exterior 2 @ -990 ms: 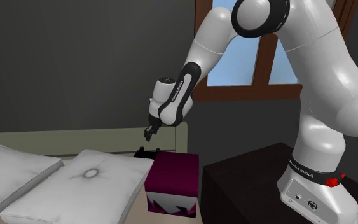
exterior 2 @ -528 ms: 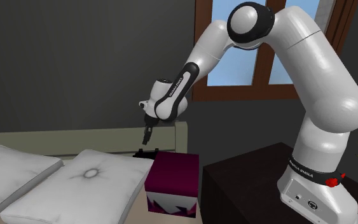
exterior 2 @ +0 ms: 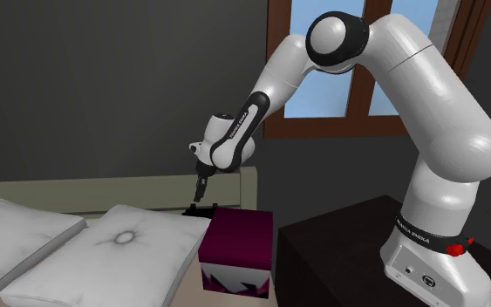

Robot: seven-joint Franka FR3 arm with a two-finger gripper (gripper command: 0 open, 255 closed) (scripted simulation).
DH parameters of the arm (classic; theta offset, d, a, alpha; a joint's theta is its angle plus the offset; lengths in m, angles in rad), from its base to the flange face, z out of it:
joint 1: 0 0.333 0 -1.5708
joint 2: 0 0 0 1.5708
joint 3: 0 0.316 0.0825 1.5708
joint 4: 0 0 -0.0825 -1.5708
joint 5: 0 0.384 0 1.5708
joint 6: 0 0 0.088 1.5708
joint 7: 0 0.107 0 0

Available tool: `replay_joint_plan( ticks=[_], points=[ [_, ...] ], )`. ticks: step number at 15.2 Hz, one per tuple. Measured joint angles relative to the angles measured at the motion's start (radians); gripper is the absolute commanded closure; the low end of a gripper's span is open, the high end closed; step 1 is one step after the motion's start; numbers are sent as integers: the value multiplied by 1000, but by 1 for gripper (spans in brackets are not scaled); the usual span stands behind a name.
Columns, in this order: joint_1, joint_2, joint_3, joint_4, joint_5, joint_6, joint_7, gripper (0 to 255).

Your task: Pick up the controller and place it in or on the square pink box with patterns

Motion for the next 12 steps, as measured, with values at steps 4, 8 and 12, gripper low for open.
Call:
replay_joint_plan(
  ticks=[4, 8, 12],
  points=[
    [0, 0, 0, 0, 0, 0, 0, 255],
    [0, 0, 0, 0, 0, 0, 0, 255],
    [0, 0, 0, 0, 0, 0, 0, 0]
  ],
)
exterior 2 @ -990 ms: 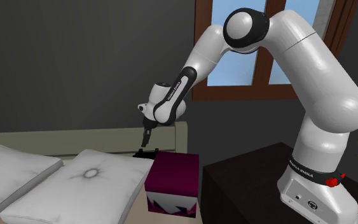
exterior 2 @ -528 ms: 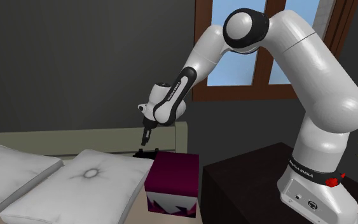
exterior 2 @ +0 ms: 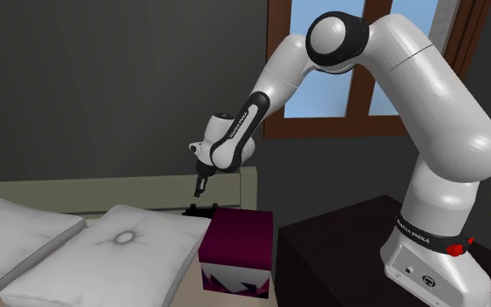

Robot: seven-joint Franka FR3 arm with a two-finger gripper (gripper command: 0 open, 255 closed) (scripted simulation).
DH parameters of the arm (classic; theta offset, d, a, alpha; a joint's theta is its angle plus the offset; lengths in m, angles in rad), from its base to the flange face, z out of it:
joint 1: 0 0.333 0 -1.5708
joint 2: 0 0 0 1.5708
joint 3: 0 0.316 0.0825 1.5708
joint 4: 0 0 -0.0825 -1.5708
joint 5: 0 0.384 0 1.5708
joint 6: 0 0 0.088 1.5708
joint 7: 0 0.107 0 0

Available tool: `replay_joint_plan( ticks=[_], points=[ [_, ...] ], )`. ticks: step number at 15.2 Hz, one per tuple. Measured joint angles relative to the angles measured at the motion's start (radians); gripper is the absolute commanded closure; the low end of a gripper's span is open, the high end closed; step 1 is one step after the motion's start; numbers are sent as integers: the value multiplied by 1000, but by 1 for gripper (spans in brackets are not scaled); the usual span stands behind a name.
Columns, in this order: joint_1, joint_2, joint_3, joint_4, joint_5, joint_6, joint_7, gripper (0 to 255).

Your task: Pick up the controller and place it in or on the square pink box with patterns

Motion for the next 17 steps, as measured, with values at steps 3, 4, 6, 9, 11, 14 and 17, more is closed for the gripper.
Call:
replay_joint_plan(
  ticks=[3, 4, 6, 9, 11, 14, 17],
  points=[
    [-39, 30, 34, 91, 68, -169, 47, 0],
    [-54, 65, 42, 162, 117, -305, 91, 0],
    [-85, 138, 47, 313, 221, -596, 200, 0],
    [-127, 254, 45, 501, 350, -945, 374, 0],
    [-131, 284, 46, 527, 370, -988, 405, 0],
    [-126, 299, 48, 514, 379, -974, 415, 0],
    [-122, 310, 49, 503, 381, -954, 415, 0]
  ],
)
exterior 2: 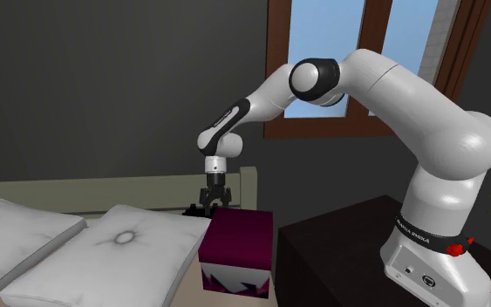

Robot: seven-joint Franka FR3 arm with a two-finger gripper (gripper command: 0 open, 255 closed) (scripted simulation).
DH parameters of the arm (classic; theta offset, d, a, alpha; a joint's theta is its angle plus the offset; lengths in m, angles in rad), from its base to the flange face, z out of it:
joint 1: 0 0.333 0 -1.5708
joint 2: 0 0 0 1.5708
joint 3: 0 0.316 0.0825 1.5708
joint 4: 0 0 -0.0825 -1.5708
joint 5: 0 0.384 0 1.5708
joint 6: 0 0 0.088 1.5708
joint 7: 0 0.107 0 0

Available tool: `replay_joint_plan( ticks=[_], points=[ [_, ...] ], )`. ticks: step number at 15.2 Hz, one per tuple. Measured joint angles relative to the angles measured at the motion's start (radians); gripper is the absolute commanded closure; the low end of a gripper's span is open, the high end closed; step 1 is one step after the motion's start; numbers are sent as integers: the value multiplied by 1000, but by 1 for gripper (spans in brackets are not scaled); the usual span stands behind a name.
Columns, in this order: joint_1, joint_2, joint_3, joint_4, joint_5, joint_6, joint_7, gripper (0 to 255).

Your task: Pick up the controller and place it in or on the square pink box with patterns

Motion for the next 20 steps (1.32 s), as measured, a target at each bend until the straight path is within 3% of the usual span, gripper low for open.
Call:
replay_joint_plan(
  ticks=[6, 7, 20],
  points=[
    [1, 4, 0, 0, 0, 4, 0, 0],
    [1, 4, 0, 1, 0, 4, 0, 255],
    [-2, -20, 2, -12, 2, -7, 4, 255]
  ],
)
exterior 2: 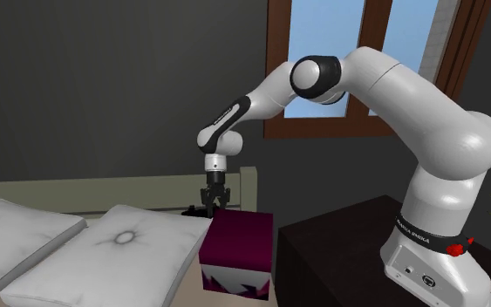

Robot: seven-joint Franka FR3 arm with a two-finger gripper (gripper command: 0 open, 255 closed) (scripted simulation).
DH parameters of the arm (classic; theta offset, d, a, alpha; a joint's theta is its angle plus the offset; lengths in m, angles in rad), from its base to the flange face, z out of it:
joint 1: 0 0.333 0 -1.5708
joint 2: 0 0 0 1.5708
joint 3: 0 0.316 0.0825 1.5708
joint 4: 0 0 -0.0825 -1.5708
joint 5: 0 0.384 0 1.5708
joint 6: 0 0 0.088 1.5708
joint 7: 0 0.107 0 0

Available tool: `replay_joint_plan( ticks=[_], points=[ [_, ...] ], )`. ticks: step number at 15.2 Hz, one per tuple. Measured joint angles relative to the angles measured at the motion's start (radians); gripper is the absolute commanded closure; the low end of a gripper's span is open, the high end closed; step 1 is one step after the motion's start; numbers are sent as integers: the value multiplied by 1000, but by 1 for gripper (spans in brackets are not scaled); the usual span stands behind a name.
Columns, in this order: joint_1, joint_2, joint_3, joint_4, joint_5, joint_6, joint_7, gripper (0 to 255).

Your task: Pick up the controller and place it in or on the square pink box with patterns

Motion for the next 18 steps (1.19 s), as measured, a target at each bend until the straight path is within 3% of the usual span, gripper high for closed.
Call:
replay_joint_plan(
  ticks=[18],
  points=[
    [-26, -190, 21, -78, 18, -107, 35, 255]
  ],
)
